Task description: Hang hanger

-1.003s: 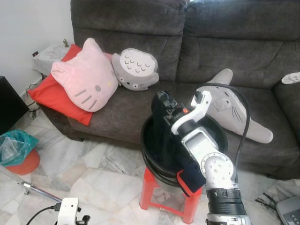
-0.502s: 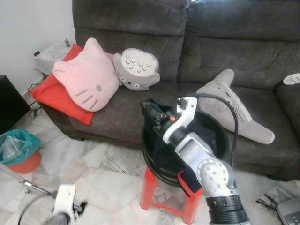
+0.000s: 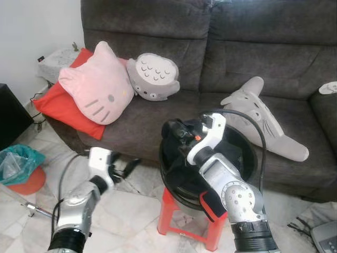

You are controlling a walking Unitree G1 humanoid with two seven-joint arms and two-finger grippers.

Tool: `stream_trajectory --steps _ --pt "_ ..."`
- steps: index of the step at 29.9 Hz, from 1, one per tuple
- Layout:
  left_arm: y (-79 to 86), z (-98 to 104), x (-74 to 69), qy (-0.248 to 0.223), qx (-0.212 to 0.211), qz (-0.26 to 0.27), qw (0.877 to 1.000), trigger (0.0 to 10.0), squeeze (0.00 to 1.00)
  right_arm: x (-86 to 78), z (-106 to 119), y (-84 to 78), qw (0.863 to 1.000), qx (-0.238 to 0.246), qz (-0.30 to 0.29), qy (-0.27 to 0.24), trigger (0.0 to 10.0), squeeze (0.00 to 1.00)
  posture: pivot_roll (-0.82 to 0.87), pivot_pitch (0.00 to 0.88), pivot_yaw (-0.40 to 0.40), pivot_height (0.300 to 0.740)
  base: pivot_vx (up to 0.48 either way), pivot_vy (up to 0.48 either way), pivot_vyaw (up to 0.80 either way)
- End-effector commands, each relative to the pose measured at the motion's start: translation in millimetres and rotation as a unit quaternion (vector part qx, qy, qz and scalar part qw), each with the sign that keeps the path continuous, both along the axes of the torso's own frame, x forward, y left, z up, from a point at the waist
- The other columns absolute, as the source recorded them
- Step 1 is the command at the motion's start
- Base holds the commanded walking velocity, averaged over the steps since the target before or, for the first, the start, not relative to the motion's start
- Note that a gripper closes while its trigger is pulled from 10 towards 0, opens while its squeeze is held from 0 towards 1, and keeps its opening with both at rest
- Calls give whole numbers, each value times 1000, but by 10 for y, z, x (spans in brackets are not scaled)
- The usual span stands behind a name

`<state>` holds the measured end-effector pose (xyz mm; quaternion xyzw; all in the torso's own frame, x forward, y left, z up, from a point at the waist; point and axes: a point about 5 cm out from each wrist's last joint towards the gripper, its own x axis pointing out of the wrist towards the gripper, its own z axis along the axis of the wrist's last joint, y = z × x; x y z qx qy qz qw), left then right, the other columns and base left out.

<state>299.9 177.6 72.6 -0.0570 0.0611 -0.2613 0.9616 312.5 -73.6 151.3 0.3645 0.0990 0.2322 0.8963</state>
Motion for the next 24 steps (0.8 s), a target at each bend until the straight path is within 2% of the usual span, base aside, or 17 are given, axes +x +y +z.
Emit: stream_trajectory --steps 1,2,3,4,5,7,13,16,19,24 --pt "-71 64 -17 -3 -19 -28 999 10000 0 73 30 -81 999 -5 -35 2 10000 0 -102 0 62 740 0 0 0" --pt "-71 64 -17 -3 -19 -28 999 10000 0 73 30 -81 999 -5 -35 2 10000 0 -102 0 62 740 0 0 0" --pt "-143 104 -30 -7 -30 -47 998 10000 118 92 19 -118 999 -4 -50 6 10000 0 -100 0 62 740 0 0 0" --pt "-167 129 -44 -6 -36 -54 998 10000 118 97 16 -129 998 -2 -54 8 10000 0 -100 0 62 740 0 0 0" --pt "-207 177 -59 -8 -49 -68 996 10000 1000 103 10 -141 998 -4 -59 10 10000 0 -101 0 63 740 0 0 0" --pt "-270 287 -85 -14 -69 -95 993 10000 1000 113 -1 -153 998 -6 -64 14 10000 0 -102 0 65 740 0 0 0" --pt "-287 550 -54 -43 -69 -126 989 10000 1000 124 -14 -100 998 -4 -58 18 10000 0 -98 0 65 740 0 0 0" --pt "-344 720 -99 -53 -82 -170 981 10000 1000 104 -25 -36 999 -1 -39 18 10000 0 -93 0 68 740 0 0 0" --pt "-405 746 -125 -55 -60 -191 978 10000 1000 79 -27 2 1000 6 -23 12 10000 0 -94 0 66 740 0 0 0" --pt "-498 652 -121 -47 -29 -182 982 10000 1000 41 -3 43 1000 16 7 1 10000 0 -100 0 59 740 0 0 0"
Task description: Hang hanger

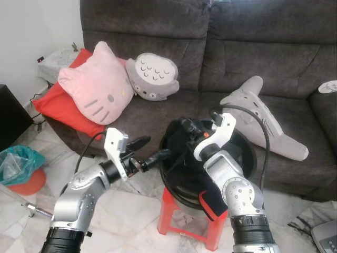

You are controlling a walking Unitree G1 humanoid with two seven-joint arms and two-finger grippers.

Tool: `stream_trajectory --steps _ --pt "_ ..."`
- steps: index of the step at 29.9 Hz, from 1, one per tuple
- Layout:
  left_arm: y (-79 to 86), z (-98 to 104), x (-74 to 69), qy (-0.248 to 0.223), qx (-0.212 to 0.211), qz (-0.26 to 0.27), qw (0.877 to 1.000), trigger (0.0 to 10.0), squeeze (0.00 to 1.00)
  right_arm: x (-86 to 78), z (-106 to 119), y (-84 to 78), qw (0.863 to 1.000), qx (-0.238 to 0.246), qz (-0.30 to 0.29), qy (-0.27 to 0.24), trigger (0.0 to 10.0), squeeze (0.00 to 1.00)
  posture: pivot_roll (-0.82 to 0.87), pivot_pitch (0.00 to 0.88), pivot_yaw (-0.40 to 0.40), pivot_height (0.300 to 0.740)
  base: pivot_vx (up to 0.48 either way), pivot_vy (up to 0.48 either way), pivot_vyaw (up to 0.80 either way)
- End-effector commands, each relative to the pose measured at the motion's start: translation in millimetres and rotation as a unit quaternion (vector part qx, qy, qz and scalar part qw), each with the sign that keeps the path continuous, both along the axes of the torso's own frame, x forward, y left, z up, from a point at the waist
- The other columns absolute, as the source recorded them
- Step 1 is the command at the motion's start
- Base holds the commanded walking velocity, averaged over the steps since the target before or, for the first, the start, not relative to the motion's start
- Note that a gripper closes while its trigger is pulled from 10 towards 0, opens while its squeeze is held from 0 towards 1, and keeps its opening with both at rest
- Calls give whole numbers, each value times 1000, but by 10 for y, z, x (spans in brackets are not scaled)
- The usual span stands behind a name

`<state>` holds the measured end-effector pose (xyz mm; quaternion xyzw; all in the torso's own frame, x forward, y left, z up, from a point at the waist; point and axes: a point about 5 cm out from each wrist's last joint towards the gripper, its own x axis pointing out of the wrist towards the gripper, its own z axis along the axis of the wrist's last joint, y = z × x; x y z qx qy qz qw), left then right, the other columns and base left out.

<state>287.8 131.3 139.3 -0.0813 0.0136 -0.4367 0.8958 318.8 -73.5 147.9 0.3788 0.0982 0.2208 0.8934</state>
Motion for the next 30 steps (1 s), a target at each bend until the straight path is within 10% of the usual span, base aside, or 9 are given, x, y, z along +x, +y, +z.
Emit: stream_trajectory --steps 1,10,11,30 --pt "-62 -54 -17 -3 31 -3 1000 10000 1000 -20 29 38 1000 1 20 -6 10000 0 -98 0 55 740 0 0 0" --pt "-241 -124 -55 -5 62 1 998 10000 965 33 84 120 999 12 37 -11 10000 0 -93 0 50 740 0 0 0" --pt "-289 -135 -58 -9 72 -3 997 10000 0 34 87 137 999 10 40 -11 10000 0 -95 0 49 740 0 0 0" --pt "-546 -139 99 -12 72 81 994 10000 0 31 85 189 999 17 44 -8 10000 0 -100 0 64 740 0 0 0"
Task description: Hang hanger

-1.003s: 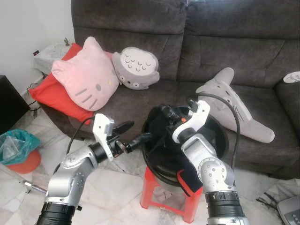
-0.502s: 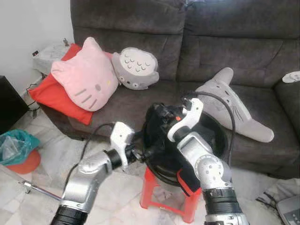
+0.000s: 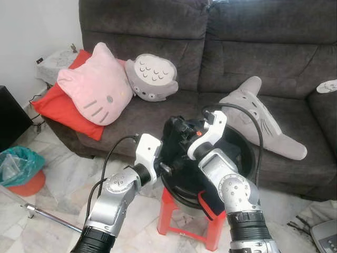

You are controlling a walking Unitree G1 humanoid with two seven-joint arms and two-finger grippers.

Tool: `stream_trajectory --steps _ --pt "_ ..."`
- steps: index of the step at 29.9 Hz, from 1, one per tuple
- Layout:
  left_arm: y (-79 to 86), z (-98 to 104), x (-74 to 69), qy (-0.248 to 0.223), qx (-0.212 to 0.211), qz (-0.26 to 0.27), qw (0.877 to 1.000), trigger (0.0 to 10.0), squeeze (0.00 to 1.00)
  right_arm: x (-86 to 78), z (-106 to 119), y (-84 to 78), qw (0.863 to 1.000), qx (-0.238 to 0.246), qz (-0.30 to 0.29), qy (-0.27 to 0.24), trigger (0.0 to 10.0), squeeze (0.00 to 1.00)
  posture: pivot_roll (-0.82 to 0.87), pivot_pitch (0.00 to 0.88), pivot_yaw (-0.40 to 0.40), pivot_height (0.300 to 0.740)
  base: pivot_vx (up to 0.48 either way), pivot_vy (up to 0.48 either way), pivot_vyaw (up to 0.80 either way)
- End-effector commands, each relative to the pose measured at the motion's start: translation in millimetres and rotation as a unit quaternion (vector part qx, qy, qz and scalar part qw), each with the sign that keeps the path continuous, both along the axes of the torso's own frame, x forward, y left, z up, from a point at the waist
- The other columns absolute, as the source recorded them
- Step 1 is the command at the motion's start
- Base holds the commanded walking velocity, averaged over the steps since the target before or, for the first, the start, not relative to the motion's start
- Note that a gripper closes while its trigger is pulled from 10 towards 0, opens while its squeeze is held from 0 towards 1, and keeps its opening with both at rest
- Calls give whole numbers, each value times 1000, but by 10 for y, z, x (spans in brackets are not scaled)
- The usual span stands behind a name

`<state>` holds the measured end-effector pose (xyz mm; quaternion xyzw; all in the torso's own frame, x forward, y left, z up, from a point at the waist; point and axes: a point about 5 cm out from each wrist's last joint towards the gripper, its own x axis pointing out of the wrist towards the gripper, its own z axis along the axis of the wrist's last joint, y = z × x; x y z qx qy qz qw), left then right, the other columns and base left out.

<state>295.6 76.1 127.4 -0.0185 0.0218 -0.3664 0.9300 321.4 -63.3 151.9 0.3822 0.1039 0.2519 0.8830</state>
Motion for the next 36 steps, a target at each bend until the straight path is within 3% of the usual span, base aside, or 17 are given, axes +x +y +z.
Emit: stream_trajectory --steps 1,6,8,9,11,12,13,24,36 --pt "1 -19 26 2 11 7 1000 10000 0 3 44 89 1000 9 13 -3 10000 0 -99 0 64 740 0 0 0" --pt "19 -10 89 2 7 44 999 10000 0 -1 43 96 1000 11 14 -2 10000 0 -97 0 64 740 0 0 0" --pt "40 -14 131 -3 16 69 997 9490 0 -1 46 93 1000 13 14 -3 10000 0 -96 0 64 740 0 0 0" --pt "52 -18 151 -4 19 81 997 6510 0 0 47 92 1000 13 13 -3 10000 0 -97 0 64 740 0 0 0" --pt "59 -21 162 -5 22 87 996 6510 0 0 47 91 1000 12 13 -3 10000 0 -97 0 64 740 0 0 0" --pt "70 -18 176 -8 24 96 995 4784 0 -1 48 91 1000 13 13 -3 10000 0 -100 0 64 740 0 0 0" --pt "79 -9 190 -9 23 104 994 0 0 -1 52 91 1000 13 13 -3 10000 0 -100 0 64 740 0 0 0" --pt "110 -16 231 -18 38 130 991 0 0 -1 59 95 1000 17 14 -3 10000 0 -98 0 64 740 0 0 0" --pt "88 -25 219 -16 36 118 992 0 0 -2 56 98 1000 14 13 -3 10000 0 -97 0 65 740 0 0 0"
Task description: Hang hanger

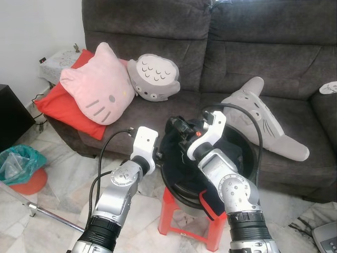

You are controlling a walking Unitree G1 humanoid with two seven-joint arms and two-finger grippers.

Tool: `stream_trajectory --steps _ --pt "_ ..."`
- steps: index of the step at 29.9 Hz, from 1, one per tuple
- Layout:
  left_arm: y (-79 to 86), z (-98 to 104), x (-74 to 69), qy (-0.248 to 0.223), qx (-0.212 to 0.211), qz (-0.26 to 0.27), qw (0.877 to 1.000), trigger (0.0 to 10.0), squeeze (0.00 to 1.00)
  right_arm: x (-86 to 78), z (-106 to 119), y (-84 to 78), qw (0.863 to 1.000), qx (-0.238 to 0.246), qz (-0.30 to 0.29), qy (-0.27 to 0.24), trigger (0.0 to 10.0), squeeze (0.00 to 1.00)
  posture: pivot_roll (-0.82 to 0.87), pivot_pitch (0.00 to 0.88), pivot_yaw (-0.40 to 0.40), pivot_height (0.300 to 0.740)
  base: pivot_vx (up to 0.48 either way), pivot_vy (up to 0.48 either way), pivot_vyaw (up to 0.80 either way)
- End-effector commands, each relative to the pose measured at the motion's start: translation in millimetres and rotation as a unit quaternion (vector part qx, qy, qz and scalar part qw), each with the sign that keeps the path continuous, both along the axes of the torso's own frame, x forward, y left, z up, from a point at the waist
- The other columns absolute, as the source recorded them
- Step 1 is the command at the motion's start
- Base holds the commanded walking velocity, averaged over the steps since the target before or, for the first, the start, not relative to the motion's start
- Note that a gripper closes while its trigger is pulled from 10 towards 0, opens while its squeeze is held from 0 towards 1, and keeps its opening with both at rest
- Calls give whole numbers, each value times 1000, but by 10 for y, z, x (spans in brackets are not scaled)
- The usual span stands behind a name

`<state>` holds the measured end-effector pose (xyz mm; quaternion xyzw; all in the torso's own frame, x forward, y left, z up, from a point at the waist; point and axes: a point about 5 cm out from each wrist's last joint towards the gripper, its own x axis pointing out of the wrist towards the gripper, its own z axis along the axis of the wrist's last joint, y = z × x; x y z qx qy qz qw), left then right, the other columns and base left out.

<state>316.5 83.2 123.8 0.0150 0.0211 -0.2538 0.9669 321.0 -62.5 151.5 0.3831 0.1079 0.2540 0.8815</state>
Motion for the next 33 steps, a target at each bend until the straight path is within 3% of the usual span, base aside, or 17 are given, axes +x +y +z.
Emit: stream_trajectory --steps 1,20,21,23,24,33 --pt "18 11 10 -4 2 1 1000 0 0 2 61 90 1000 14 10 -6 10000 0 -97 0 65 740 0 0 0" --pt "64 4 14 -5 4 5 1000 0 0 -16 33 75 1000 -13 7 -26 10000 0 -95 0 65 740 0 0 0" --pt "66 3 14 -5 4 5 1000 0 0 -23 23 80 1000 -12 10 -24 10000 204 -95 0 65 740 0 0 0" --pt "79 1 19 -5 4 8 1000 0 0 -30 17 85 1000 -11 13 -22 10000 204 -95 0 65 740 0 0 0" --pt "86 0 22 -5 4 9 1000 0 0 -33 17 87 1000 -11 15 -24 10000 1000 -93 0 64 740 0 0 0" --pt "146 4 41 -7 7 21 1000 0 0 -82 -43 141 998 -34 44 -21 10000 1000 -94 0 63 740 0 0 0"
